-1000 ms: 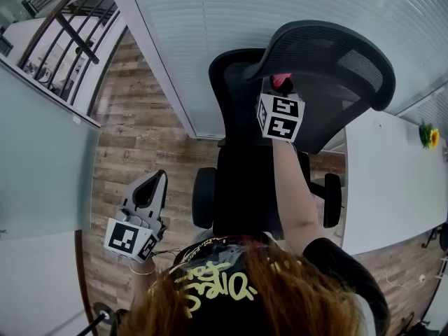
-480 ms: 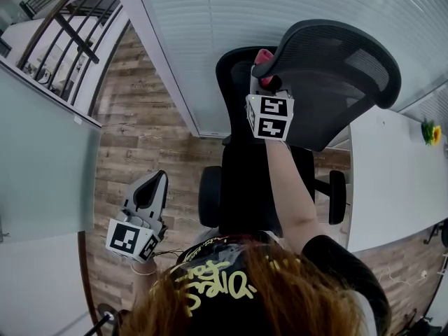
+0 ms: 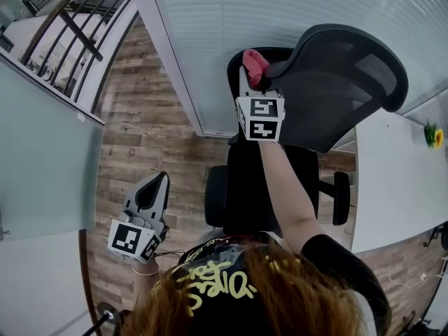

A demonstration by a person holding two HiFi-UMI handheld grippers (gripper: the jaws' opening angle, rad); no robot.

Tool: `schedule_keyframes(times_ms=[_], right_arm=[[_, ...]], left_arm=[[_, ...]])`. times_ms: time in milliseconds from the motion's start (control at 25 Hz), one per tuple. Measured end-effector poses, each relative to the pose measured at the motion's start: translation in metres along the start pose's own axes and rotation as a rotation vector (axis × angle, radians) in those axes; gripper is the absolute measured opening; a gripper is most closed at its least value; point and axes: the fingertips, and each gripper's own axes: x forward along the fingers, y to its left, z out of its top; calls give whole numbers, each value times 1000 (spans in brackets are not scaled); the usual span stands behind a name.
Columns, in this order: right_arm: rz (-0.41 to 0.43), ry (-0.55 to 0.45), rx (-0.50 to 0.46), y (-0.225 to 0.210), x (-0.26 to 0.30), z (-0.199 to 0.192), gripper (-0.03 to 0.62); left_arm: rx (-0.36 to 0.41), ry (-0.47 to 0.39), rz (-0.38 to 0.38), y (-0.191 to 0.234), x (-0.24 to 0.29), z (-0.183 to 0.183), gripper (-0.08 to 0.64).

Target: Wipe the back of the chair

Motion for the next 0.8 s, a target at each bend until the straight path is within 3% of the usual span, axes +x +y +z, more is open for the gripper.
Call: schedule_keyframes(times_ms=[320, 520, 800], right_arm=[[34, -9, 3, 26, 4, 3, 66], [114, -30, 47, 45, 3, 5, 66], [178, -89, 32, 52, -40, 16, 66]], left_arm=[[-7, -5, 7, 9, -6, -2, -6], [-2, -9, -2, 11, -6, 1, -6], [12, -14, -62, 1, 10, 9, -6]])
